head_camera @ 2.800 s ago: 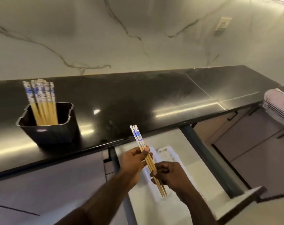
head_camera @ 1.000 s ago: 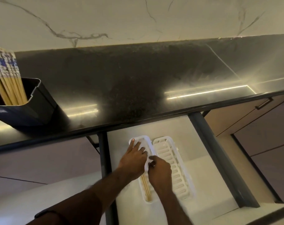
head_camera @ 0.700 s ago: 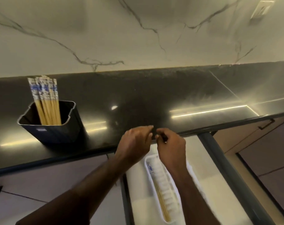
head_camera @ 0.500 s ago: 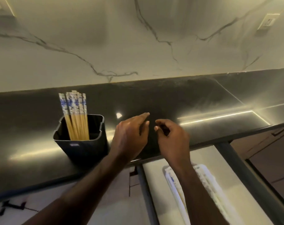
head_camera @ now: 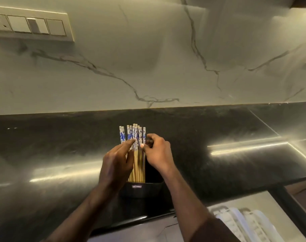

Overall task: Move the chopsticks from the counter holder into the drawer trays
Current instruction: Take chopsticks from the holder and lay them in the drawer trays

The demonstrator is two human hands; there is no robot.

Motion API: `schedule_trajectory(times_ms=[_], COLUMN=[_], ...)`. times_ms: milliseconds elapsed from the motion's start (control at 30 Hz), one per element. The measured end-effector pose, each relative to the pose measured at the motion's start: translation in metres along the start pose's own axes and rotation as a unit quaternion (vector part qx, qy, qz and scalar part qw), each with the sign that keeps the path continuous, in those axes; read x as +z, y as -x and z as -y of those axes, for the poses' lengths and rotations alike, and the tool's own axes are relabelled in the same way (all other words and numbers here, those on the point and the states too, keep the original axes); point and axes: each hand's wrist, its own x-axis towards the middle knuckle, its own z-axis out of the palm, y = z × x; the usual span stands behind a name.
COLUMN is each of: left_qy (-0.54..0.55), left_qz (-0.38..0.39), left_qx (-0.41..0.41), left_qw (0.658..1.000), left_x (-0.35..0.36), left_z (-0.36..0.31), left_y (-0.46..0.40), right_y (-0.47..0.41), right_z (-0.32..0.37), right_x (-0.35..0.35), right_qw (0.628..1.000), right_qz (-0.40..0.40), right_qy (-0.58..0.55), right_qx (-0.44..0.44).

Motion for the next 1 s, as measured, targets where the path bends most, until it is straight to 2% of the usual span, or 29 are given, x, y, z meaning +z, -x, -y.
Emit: schedule_trajectory(times_ms=[200, 567, 700, 800, 900, 1000], left_qy=[0.014, 0.043, 0.115, 0.248, 0.427, 0.495], left_qz=[-0.002, -0.016, -0.033, 0.009, 0.072, 0.105], left_qx=[0.012, 0.012, -0.036, -0.083, -0.071, -0.063], left_qw=[1.0, 0.999, 0.992, 0.965, 0.898, 0.86], left_x=[0.0, 0.006, 0.0, -0.014, -0.029, -0.036], left_z=[0.016, 0.022, 0.008, -0.013, -0.043, -0.072], left_y=[0.0, -0.007, -0.019, -0.038, -0.056, -0.07], right_y=[-0.02, -0.02, -0.011, 0.001, 0.014, 0.026], right_z=[0.002, -0.005, 0.007, 0.023, 0.038, 0.043], right_x=[0.01, 0.006, -0.016, -0.042, -0.068, -0.092], right_qw=[0.998, 0.998, 0.995, 0.989, 0.984, 0.981], right_qz=[0.044, 0.006, -0.02, -0.015, -0.006, -0.007], right_qy=[-0.046, -0.067, -0.092, -0.123, -0.122, -0.134], right_qx=[0.028, 0.022, -0.022, -0.079, -0.132, -0.143])
